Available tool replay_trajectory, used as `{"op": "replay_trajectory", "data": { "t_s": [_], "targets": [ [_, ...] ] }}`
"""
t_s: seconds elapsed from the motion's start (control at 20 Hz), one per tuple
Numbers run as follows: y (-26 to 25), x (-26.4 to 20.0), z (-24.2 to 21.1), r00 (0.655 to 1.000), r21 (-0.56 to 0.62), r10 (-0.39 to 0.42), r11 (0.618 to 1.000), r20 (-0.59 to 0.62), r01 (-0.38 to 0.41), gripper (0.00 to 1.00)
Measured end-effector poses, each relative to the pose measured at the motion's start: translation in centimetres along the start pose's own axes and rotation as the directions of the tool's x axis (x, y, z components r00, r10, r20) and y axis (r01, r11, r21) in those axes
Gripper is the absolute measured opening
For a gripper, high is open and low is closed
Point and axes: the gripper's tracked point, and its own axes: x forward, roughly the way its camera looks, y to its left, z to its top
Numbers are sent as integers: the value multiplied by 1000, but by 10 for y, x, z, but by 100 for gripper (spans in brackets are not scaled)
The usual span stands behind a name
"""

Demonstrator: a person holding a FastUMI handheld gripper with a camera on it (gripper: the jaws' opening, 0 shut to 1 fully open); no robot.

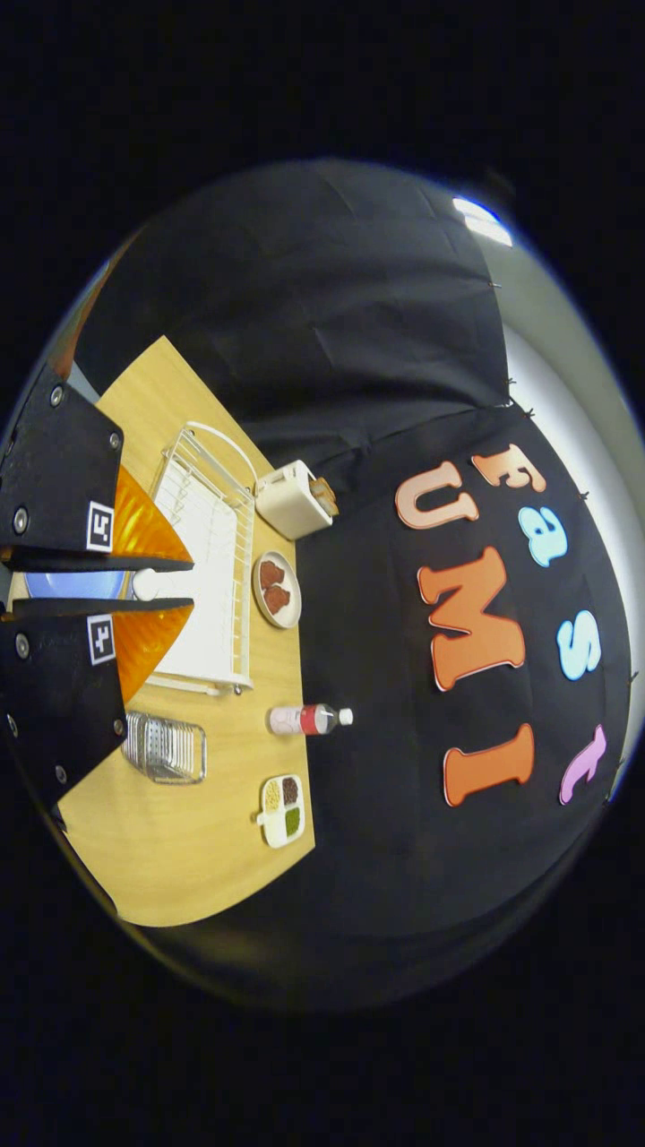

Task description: Take the plate from the dish rack, then take the spoon from the basket and place it into the plate.

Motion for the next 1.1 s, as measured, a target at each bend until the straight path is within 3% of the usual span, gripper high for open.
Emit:
{"op": "replay_trajectory", "data": {
  "t_s": [0.25,0.7,0.85,1.1],
  "targets": [
    [31,22,-46,991,-102,88,990,-101,-98,11],
    [61,47,-93,957,-99,203,969,-208,-227,12],
    [58,47,-102,955,-144,201,961,-219,-235,12],
    [48,37,-118,945,-107,193,968,-265,-228,15]
  ]
}}
